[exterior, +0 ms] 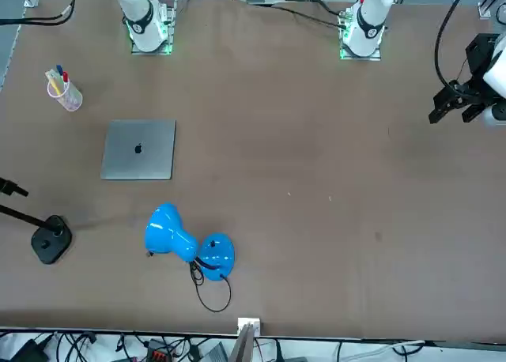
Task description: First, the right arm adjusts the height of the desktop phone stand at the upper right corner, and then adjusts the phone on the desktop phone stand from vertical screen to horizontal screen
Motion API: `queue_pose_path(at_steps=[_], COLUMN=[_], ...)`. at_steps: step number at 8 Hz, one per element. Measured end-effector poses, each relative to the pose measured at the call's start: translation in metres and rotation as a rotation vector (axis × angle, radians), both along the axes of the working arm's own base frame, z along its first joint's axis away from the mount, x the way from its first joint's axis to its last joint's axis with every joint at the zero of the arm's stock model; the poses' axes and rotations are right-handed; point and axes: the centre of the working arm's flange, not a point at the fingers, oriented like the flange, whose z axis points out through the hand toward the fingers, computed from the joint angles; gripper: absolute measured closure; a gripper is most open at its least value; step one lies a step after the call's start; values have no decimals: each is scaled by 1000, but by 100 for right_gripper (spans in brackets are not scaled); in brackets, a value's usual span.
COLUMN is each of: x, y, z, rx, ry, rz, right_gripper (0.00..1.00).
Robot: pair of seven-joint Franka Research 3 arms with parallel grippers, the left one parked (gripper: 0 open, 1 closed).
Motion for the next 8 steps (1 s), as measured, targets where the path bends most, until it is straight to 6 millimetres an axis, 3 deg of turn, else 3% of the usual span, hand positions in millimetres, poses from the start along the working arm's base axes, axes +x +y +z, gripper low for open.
queue_pose_path(at_steps=[8], x=[0], y=[-9], z=[-14], rx=[8], ry=[26], rz=[-18], right_gripper=[42])
